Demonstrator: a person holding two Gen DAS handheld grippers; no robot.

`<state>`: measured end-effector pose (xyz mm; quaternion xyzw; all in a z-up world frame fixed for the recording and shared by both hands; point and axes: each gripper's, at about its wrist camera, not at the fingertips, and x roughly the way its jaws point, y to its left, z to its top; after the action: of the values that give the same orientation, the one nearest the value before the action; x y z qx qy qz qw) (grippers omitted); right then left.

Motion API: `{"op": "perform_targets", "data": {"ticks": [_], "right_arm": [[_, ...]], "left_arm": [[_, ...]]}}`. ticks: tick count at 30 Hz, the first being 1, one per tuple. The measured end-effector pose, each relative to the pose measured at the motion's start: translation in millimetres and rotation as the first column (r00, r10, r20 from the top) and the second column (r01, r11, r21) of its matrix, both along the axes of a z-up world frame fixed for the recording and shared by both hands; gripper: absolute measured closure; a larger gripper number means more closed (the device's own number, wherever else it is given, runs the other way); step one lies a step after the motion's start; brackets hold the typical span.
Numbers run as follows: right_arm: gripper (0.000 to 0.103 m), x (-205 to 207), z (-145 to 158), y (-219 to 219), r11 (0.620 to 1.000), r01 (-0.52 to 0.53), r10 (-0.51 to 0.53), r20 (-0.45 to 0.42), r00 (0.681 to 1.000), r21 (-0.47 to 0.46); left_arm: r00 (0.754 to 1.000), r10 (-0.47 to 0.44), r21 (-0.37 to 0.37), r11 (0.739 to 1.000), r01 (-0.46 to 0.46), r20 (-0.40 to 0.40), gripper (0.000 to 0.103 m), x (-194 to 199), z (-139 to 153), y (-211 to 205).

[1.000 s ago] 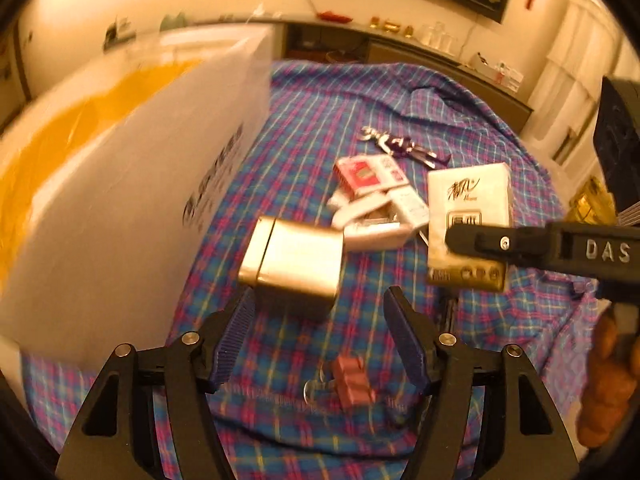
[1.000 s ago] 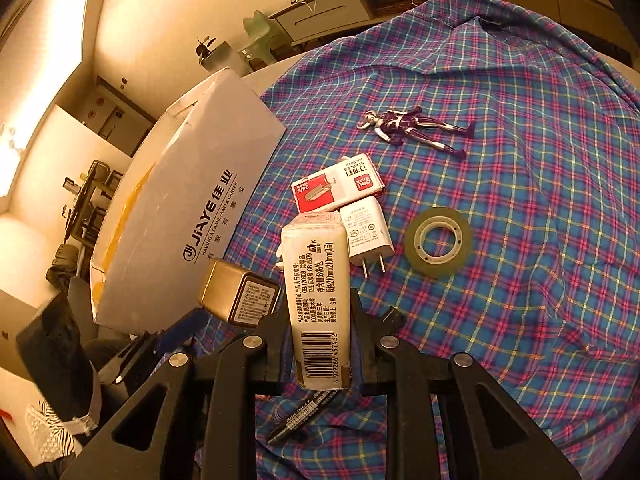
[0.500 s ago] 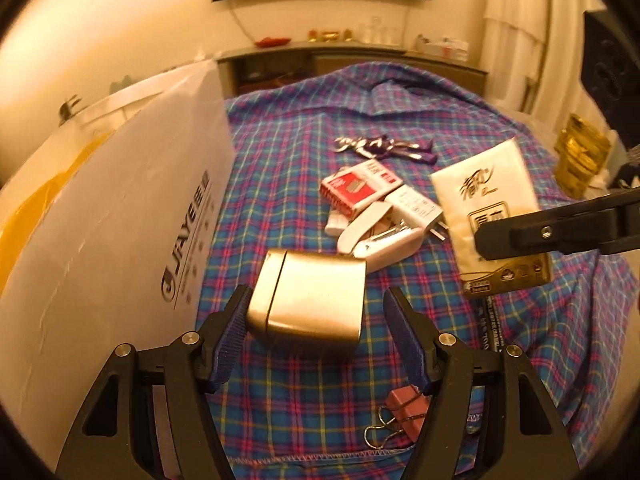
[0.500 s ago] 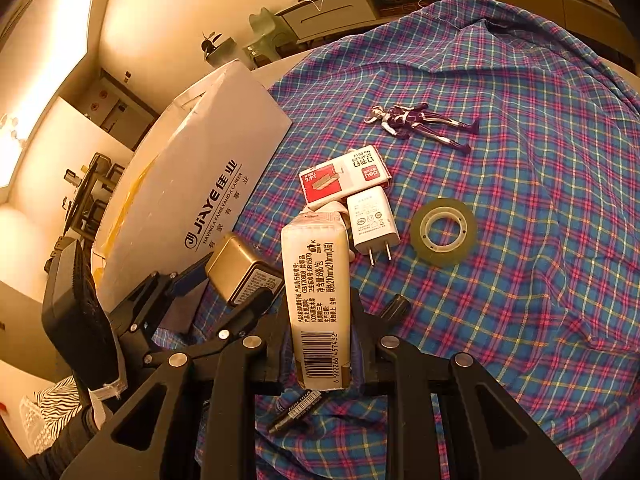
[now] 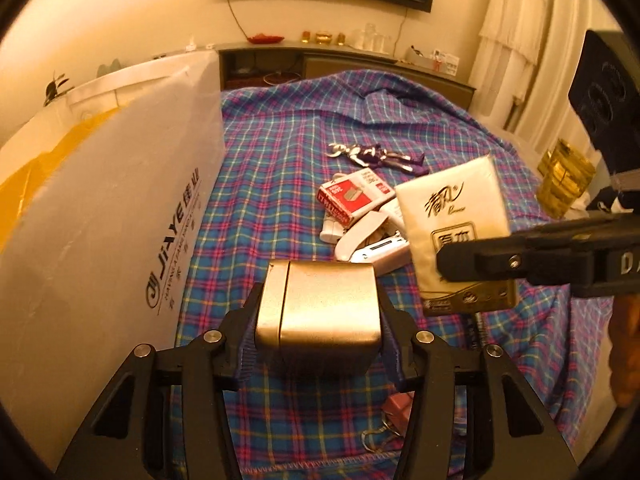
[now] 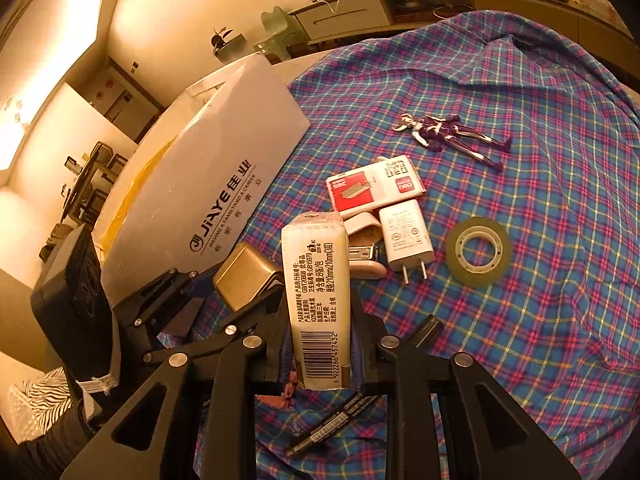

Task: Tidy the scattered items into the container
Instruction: 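Grasp the gold metal box with left tool while right tool grasps the milk carton, then carry the gold box and milk carton with both tools over the cardboard box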

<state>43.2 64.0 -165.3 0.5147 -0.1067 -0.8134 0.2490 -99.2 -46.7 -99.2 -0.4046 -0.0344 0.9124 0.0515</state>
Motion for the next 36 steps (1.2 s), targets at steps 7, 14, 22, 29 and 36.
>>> {"op": "perform_targets", "data": {"ticks": [7,14,22,29,36], "right_arm": [[0.079,17,21,-2,0.999,0.007,-0.009,-0.050,0.999,-0.043],[0.079,38,40,3,0.996,0.024,-0.033,-0.101,0.994,-0.090],[0.079,66,64,-3,0.997,0.044,-0.057,-0.210,0.976,-0.067],[0.079,100,79,-10,0.996,0.063,-0.080,-0.283,0.956,-0.068],[0.079,120,93,-38,0.998,0.061,-0.069,-0.341,0.937,-0.035]], "left_arm": [[0.999,0.029,0.006,1.000,-0.028,-0.028,0.050,22,29,5],[0.998,0.043,-0.002,0.999,-0.043,-0.054,0.050,43,58,10],[0.996,0.062,0.010,0.998,-0.061,-0.068,0.050,67,86,6],[0.993,0.080,0.051,0.996,-0.076,-0.083,0.050,85,102,-6],[0.991,0.093,0.080,0.993,-0.085,-0.100,0.050,97,111,-24]]}}
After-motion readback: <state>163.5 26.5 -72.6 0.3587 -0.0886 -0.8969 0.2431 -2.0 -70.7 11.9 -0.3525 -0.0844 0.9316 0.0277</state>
